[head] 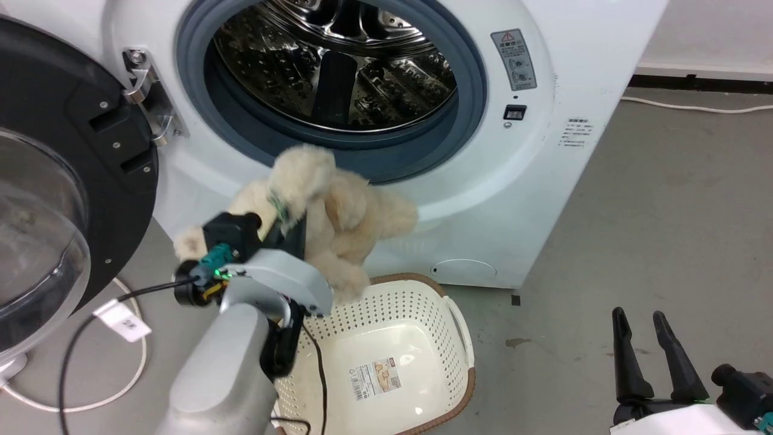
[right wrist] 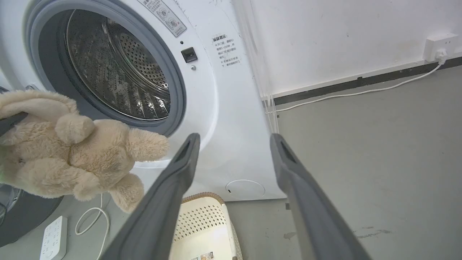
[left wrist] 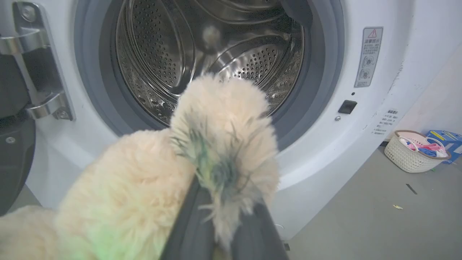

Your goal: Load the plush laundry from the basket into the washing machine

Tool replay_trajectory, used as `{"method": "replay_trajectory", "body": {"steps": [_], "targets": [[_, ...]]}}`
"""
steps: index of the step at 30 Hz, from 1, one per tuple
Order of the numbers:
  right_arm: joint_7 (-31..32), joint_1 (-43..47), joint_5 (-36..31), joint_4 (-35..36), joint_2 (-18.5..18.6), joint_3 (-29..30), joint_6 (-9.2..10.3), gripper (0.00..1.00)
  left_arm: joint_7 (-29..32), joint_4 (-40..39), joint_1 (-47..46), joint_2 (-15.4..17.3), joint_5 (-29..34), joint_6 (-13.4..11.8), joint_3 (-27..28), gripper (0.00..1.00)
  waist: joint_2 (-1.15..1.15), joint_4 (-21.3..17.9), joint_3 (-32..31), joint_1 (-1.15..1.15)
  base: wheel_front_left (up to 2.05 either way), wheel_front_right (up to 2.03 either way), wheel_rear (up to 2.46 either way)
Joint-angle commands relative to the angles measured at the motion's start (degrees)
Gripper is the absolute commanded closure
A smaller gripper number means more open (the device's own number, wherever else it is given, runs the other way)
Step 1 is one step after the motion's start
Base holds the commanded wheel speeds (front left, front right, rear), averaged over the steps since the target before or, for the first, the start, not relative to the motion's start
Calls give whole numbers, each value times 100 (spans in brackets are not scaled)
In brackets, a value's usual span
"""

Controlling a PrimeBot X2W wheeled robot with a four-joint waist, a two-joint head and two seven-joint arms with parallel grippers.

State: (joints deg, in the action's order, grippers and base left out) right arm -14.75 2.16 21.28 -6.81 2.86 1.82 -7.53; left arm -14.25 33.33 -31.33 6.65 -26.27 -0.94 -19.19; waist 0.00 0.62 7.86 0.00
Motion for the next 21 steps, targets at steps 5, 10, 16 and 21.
{"method": "replay_trajectory", "body": {"steps": [5,10,16,21], "targets": [[-25,61,-13,44,1,14,4,0,-72,-695,17,111,254,-111,223,100,0,-64,89,0,0,0,0],[-25,15,-33,84,1,32,4,0,-73,-996,-215,144,377,-88,385,100,0,-99,247,0,0,0,0],[-25,-93,-63,128,1,34,4,0,-74,-1003,-666,202,515,-48,547,100,0,-166,483,0,0,0,0],[-25,-204,-82,172,1,21,4,0,-74,-936,-1066,208,570,1,762,100,0,-242,771,0,0,0,0]]}}
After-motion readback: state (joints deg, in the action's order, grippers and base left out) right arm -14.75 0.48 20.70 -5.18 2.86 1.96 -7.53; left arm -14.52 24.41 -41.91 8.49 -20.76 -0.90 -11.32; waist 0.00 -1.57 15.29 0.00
